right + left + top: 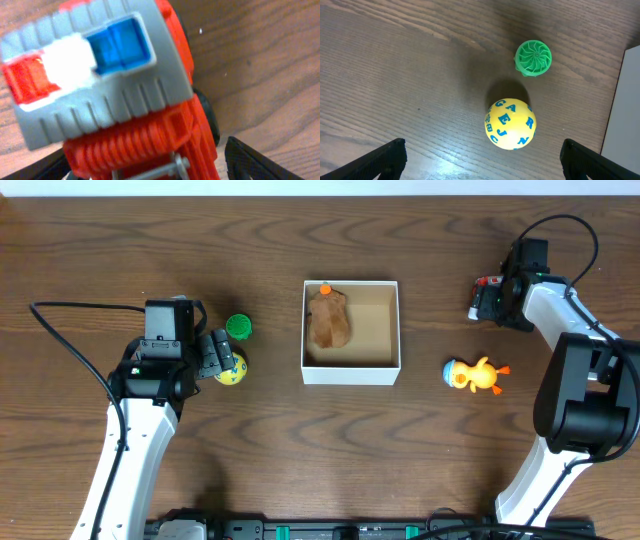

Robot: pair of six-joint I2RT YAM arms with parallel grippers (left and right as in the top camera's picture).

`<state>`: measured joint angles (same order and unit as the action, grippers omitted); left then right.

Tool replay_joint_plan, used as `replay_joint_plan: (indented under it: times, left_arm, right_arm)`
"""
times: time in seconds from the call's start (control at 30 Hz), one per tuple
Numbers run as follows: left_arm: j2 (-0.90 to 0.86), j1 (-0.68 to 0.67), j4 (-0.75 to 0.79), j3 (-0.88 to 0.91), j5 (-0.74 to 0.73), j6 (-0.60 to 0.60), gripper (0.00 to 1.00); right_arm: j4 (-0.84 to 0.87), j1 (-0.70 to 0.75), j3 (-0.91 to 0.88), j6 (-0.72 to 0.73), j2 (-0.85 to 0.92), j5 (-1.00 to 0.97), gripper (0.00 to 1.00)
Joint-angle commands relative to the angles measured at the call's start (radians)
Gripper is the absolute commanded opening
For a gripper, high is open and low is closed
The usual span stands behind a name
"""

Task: Pack container
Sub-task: 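Move the right gripper to the red fire truck and grasp it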

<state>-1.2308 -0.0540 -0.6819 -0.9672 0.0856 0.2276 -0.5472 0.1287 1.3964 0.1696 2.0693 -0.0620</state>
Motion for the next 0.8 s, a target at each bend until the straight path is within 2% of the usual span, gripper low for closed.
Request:
replay_joint_plan:
  times: [0.0, 0.23, 0.57, 0.77]
  left_arm:
    - [-0.004, 0.005, -0.003, -0.019, 0.012, -0.020, 0.98]
    - [-0.004, 0.005, -0.003, -0.019, 0.012, -0.020, 0.98]
    - [-0.004, 0.005, -0.003, -0.019, 0.012, -0.020, 0.98]
    - [-0.004, 0.005, -0.003, -0.019, 0.012, -0.020, 0.98]
  right_arm:
    - [0.013, 0.001, -0.004, -0.084, 0.004, 0.001, 0.87]
    - [0.010, 0.001, -0.004, -0.195, 0.004, 0.014, 0.93]
    - [0.069, 0.002, -0.004, -0.238, 0.011, 0.014, 0.81]
    - [0.087, 0.002, -0.004, -0.227, 0.060, 0.025, 0.80]
